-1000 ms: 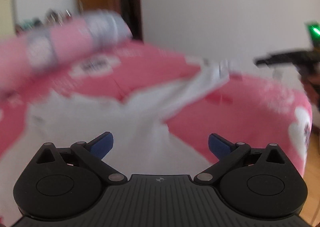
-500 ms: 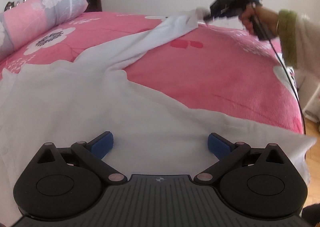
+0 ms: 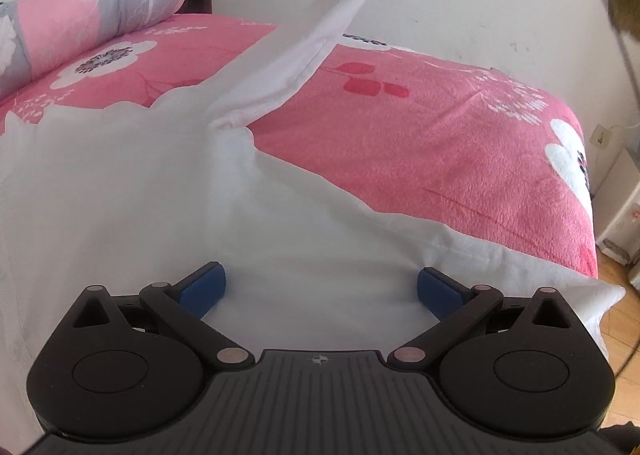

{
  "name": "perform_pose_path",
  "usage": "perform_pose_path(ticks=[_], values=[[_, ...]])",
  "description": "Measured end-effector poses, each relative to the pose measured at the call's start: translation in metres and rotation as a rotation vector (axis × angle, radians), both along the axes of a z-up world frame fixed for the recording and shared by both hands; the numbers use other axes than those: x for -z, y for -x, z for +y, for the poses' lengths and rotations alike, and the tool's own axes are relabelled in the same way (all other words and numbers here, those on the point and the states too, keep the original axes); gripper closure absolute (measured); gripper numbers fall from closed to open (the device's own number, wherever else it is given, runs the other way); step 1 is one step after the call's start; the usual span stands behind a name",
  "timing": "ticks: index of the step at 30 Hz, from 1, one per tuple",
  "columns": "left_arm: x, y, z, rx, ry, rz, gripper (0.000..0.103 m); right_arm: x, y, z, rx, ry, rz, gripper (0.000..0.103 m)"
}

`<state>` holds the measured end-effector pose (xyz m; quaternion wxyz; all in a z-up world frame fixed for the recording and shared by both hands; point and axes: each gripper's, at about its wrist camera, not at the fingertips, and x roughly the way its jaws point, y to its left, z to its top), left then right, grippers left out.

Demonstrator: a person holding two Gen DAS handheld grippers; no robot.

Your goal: Fold clothes

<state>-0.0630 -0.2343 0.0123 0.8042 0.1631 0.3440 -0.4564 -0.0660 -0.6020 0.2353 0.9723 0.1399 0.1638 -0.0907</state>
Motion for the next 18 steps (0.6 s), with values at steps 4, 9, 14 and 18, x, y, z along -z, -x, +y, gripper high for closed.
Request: perform_pose_path(ticks=[4, 9, 14, 18], values=[[-0.003, 0.002, 0.005, -0.029, 0.021, -0.004, 0.0, -0.037, -0.01, 0.075, -0.185, 0.043, -0.039, 0.099], [-0.028, 0.005, 0.055, -0.124, 0.114, 0.021, 0.003, -0.063, -0.023, 0.174, -0.412, 0.134, -0.041, 0.099], [-0.058, 0.016, 0.153, -0.275, 0.232, 0.063, 0.003, -0.054, -0.032, 0.265, -0.639, 0.209, 0.007, 0.099], [-0.07, 0.037, 0.231, -0.408, 0.303, 0.078, 0.002, -0.028, -0.026, 0.33, -0.811, 0.249, 0.062, 0.099]])
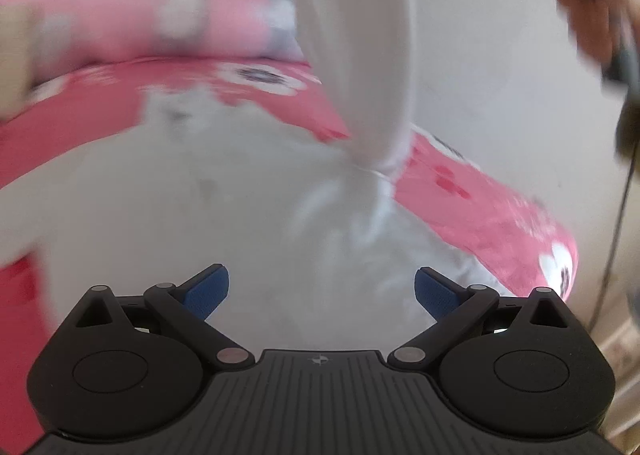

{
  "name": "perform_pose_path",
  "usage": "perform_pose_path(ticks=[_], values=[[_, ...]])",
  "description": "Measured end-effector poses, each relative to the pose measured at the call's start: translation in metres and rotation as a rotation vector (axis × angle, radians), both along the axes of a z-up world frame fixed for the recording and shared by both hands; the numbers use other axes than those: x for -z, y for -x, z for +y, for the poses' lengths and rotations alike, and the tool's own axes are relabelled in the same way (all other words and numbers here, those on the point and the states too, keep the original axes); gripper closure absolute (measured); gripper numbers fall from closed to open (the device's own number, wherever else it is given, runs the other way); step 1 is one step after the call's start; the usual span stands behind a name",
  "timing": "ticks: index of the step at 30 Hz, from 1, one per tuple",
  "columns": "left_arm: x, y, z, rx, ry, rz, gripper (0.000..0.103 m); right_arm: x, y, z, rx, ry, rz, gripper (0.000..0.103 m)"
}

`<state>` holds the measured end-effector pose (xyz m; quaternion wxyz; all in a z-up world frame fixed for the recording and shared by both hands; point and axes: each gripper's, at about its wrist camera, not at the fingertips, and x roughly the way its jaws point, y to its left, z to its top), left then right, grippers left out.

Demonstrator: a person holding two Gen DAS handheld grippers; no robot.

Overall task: Fold clothes
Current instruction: 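Lay the sleeve onto the shirt body and open the right gripper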

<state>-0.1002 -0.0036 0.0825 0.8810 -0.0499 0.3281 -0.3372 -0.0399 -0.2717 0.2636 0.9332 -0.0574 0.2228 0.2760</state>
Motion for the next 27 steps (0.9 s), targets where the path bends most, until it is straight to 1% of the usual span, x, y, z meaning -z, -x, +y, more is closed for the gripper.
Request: perform_pose_path(ticks=[1, 4, 6, 8, 9, 10, 11, 12, 13, 14, 17, 20, 22, 23, 25, 26, 27], values=[[-0.002, 0.007, 0.018, -0.032, 0.011, -0.002, 0.002, 0.009, 0.005, 0.017, -0.039, 0.019, 0.022, 0.099], [0.0, 0.028, 0.059, -0.116, 0.023, 0.025, 0.002, 0.05, 0.023, 0.067, -0.149, 0.09, 0.088, 0.098], [0.005, 0.037, 0.073, -0.152, 0.034, 0.057, 0.002, 0.087, 0.028, 0.098, -0.22, 0.111, 0.159, 0.098], [0.014, 0.045, 0.082, -0.178, 0.044, 0.097, 0.002, 0.125, 0.033, 0.127, -0.282, 0.149, 0.236, 0.095], [0.02, 0.049, 0.084, -0.189, 0.047, 0.118, 0.002, 0.144, 0.039, 0.139, -0.305, 0.175, 0.279, 0.09], [0.024, 0.051, 0.084, -0.195, 0.05, 0.131, 0.002, 0.164, 0.046, 0.149, -0.312, 0.201, 0.32, 0.077], [0.027, 0.053, 0.083, -0.197, 0.054, 0.139, 0.002, 0.177, 0.049, 0.155, -0.308, 0.214, 0.348, 0.067], [0.03, 0.055, 0.082, -0.193, 0.054, 0.142, 0.002, 0.188, 0.055, 0.157, -0.297, 0.219, 0.372, 0.052], [0.032, 0.056, 0.082, -0.19, 0.049, 0.138, 0.002, 0.198, 0.062, 0.157, -0.284, 0.221, 0.395, 0.052], [0.034, 0.057, 0.081, -0.186, 0.043, 0.132, 0.002, 0.202, 0.071, 0.151, -0.265, 0.203, 0.407, 0.052], [0.037, 0.054, 0.078, -0.191, 0.024, 0.106, 0.002, 0.192, 0.103, 0.12, -0.183, 0.093, 0.417, 0.051], [0.038, 0.05, 0.077, -0.211, 0.007, 0.056, 0.002, 0.171, 0.146, 0.076, -0.061, -0.05, 0.386, 0.05], [0.036, 0.049, 0.076, -0.226, -0.012, 0.019, 0.004, 0.166, 0.173, 0.054, 0.029, -0.115, 0.374, 0.05], [0.035, 0.046, 0.075, -0.234, -0.017, 0.014, 0.007, 0.166, 0.186, 0.044, 0.075, -0.146, 0.367, 0.05], [0.033, 0.041, 0.072, -0.252, -0.025, 0.01, 0.008, 0.169, 0.21, 0.03, 0.163, -0.202, 0.339, 0.053], [0.031, 0.041, 0.072, -0.253, -0.016, 0.012, 0.01, 0.172, 0.219, 0.024, 0.21, -0.234, 0.322, 0.054], [0.027, 0.041, 0.07, -0.249, -0.003, 0.007, 0.011, 0.176, 0.224, 0.019, 0.247, -0.271, 0.313, 0.058]])
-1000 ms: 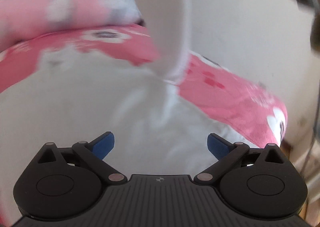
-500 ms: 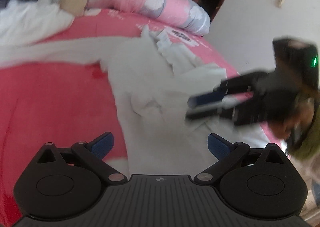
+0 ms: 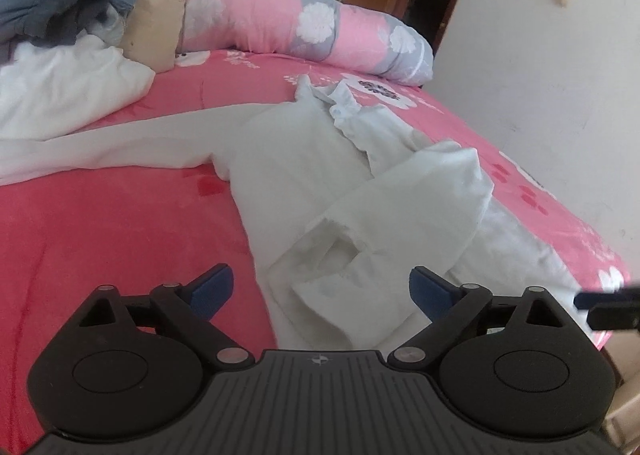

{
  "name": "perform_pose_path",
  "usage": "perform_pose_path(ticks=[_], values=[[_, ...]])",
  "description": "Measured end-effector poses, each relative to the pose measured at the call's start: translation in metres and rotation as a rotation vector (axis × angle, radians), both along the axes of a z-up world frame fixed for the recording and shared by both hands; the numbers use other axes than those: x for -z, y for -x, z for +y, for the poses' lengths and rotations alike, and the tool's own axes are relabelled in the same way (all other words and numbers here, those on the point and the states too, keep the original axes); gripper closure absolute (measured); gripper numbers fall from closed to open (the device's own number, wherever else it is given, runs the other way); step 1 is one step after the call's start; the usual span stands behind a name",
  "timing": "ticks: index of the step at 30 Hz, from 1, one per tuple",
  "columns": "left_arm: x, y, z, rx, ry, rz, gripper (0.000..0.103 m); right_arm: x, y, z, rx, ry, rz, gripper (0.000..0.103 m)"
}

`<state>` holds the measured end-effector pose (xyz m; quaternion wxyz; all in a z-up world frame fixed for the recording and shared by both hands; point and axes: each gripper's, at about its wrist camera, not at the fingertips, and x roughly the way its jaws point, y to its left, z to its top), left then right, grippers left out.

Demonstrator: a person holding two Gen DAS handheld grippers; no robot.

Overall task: Fold clothes
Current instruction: 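Lay the sleeve onto the shirt body and open the right gripper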

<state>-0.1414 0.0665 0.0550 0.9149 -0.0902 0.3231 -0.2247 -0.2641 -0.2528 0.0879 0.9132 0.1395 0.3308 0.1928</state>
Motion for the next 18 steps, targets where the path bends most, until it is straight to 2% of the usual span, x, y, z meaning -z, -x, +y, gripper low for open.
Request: perform_pose_path(ticks=[2, 4, 6, 10, 13, 16, 18], values=[[-0.009, 0.001, -0.008, 0.014, 0.007, -0.027, 0.011, 0.009, 0.002, -0.009, 0.079, -0.073, -0.003, 0.058], [-0.019, -0.004, -0.022, 0.029, -0.004, -0.056, 0.011, 0.017, 0.0, -0.019, 0.14, -0.138, -0.008, 0.064], [-0.029, -0.014, -0.04, 0.042, -0.013, -0.071, 0.011, 0.02, -0.007, -0.03, 0.183, -0.17, -0.025, 0.067], [-0.052, -0.048, -0.083, 0.097, -0.031, -0.111, 0.011, 0.017, -0.027, -0.052, 0.273, -0.106, -0.082, 0.071], [-0.069, -0.09, -0.121, 0.154, -0.059, -0.135, 0.008, 0.008, -0.042, -0.076, 0.339, 0.036, -0.134, 0.07], [-0.078, -0.151, -0.164, 0.199, -0.097, -0.103, 0.007, -0.003, -0.068, -0.105, 0.324, 0.102, -0.18, 0.068], [-0.077, -0.188, -0.196, 0.234, -0.117, -0.072, 0.007, -0.005, -0.096, -0.129, 0.279, 0.129, -0.171, 0.067]])
